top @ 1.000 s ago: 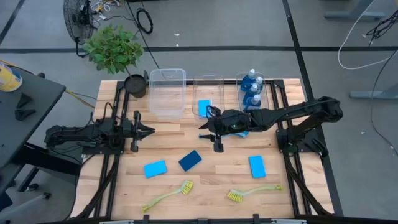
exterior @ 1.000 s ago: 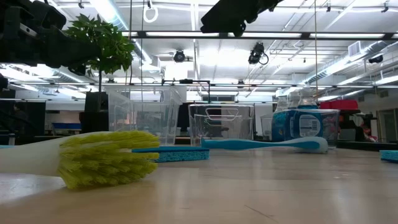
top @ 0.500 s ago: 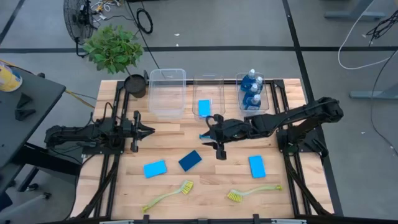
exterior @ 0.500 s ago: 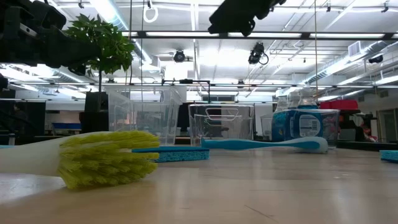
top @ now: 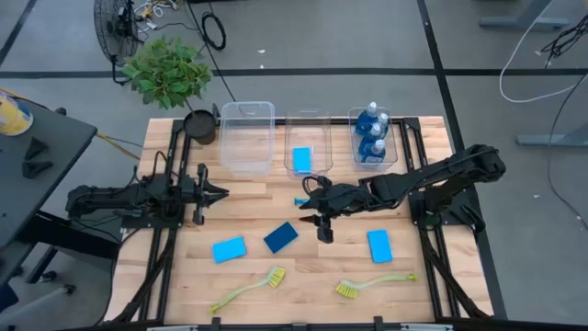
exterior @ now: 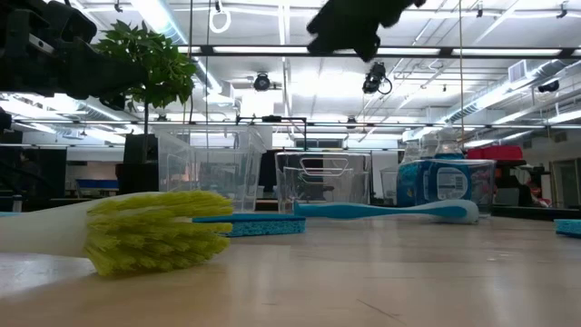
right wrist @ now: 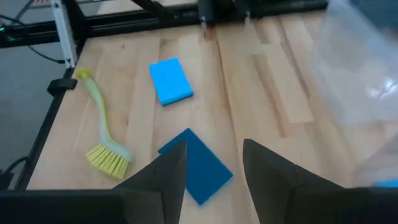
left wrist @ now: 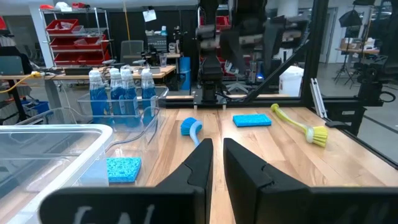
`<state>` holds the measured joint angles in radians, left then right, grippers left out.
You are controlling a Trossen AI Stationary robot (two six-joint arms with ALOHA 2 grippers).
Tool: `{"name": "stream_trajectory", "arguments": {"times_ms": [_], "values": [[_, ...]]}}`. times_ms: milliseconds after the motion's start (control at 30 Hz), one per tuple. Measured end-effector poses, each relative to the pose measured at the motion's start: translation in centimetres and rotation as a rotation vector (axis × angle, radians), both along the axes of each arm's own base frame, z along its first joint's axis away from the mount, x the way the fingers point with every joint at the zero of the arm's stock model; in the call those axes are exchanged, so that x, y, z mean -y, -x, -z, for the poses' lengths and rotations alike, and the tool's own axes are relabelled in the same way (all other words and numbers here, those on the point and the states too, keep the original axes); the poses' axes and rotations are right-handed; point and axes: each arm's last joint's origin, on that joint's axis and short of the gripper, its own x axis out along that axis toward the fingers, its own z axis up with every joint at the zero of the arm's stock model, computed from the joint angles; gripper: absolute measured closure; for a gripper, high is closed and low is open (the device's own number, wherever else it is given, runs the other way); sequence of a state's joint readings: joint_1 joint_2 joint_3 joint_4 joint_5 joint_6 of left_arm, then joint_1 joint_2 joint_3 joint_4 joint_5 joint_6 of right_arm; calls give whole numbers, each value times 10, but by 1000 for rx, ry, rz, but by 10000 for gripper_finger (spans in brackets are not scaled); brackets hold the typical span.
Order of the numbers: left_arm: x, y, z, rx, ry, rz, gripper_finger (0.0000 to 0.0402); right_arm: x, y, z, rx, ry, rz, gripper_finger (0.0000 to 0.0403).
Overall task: Pick & Place Kitchen Sink Supplies
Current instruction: Put the blue sponge into the middle transparent bin
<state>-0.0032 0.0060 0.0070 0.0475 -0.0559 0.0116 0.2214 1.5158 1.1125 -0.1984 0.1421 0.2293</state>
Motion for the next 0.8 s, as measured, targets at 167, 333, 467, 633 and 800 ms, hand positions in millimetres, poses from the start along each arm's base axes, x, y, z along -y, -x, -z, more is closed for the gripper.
{"name": "stream_trajectory", "arguments": {"times_ms": [167, 333, 467, 633, 800], "values": [[0, 0, 0, -1, 0, 0, 358, -2, -7, 17, -13, -81, 56, 243], [0, 0, 0, -1, 0, 0, 358, -3, -15, 32, -36, -137, 140, 243], [0, 0, 0, -1, 0, 0, 358, -5, -21, 47, -78, -209, 177, 243], [0, 0, 0, -1, 0, 0, 358, -8, -28, 68, -149, -299, 203, 238], [0, 0, 0, 0, 0, 0, 358, -10, -33, 87, -203, -334, 247, 211]]}}
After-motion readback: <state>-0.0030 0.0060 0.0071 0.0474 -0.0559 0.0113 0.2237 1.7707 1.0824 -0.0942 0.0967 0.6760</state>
